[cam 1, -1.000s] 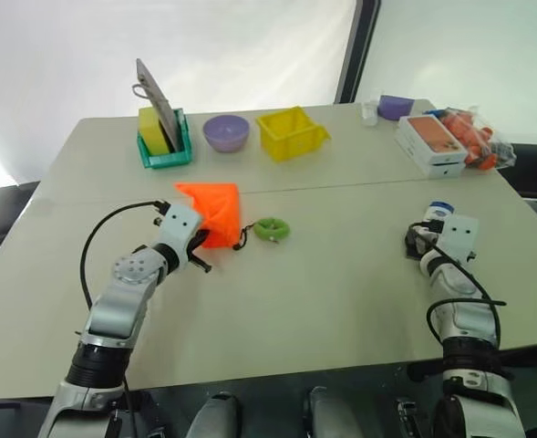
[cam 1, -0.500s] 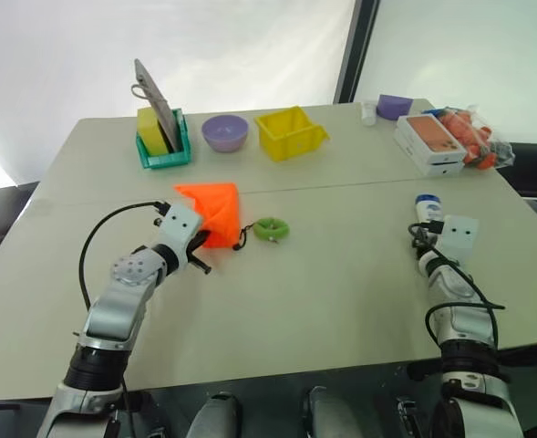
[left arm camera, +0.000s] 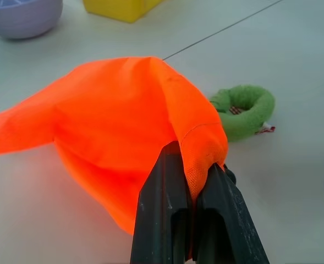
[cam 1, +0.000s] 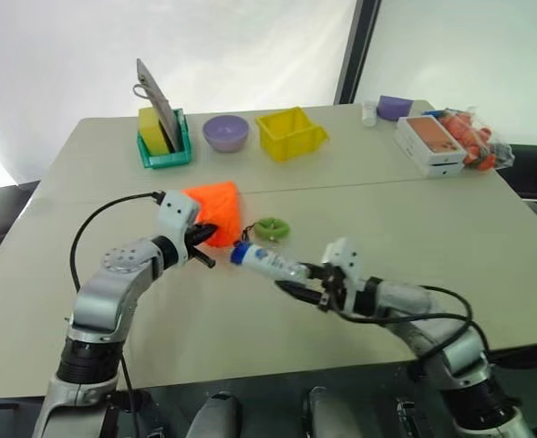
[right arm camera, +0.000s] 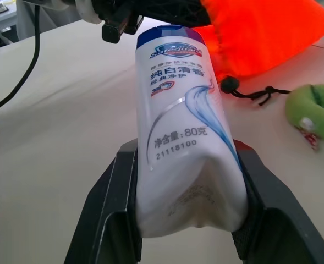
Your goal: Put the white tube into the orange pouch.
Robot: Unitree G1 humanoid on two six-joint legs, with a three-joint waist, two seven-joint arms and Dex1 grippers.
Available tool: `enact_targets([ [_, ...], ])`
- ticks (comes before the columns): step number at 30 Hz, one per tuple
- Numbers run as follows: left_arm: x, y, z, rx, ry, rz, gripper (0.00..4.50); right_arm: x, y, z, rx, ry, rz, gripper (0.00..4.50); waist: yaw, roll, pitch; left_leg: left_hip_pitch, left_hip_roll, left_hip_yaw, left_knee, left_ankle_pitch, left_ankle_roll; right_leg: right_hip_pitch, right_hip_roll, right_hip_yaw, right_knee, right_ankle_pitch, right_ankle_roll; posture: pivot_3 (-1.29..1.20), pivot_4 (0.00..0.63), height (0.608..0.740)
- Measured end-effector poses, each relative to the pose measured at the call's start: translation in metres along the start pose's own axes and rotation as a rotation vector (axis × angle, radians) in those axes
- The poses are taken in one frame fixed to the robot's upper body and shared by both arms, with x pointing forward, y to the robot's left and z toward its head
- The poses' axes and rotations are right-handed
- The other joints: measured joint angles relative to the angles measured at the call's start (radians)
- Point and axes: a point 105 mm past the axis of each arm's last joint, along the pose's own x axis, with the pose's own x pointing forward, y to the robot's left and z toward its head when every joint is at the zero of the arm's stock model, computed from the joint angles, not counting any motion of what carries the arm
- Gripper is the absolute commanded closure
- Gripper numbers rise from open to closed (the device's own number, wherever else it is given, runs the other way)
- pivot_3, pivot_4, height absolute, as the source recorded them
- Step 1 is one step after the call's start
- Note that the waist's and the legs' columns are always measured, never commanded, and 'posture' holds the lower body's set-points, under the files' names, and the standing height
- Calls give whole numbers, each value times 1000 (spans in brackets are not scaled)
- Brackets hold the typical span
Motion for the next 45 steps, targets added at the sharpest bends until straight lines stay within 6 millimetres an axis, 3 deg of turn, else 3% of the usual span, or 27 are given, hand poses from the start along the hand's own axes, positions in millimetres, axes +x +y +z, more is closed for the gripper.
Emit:
enact_targets([
  [8, -9, -7, 6, 19, 11, -40, 4500, 27, -11, -10, 28, 25, -62, 2918, 0, 0, 0, -1, 0, 0, -1, 0, 0, -2, 0, 0, 0, 2, 3, 0, 150, 740],
  [24, -12, -41, -3, 49, 74, -183, 4500, 73, -31, 6, 30, 5, -172, 2918, -6, 0, 0, 0, 0, 0, -1, 0, 0, -2, 1, 0, 1, 4, -1, 0, 150, 740],
  [35, -19, -53, -4, 51, 83, -239, 4500, 110, -30, 15, -67, 62, -194, 2918, -8, 0, 0, 0, 0, -1, -2, 0, 0, -3, 1, 1, 2, 5, -2, 0, 150, 740],
  [41, -23, -54, -6, 56, 84, -230, 4500, 119, -28, 18, -162, 89, -176, 2918, -9, 1, 0, 0, 0, -1, -2, 0, 0, -3, 2, 1, 2, 5, -2, 0, 150, 740],
  [45, -29, -55, -9, 42, 93, -249, 4500, 114, -26, 15, -164, 104, -135, 1260, -8, 1, 0, 0, 0, -1, -2, 0, 0, -3, 2, 2, 2, 4, -2, 0, 150, 740],
])
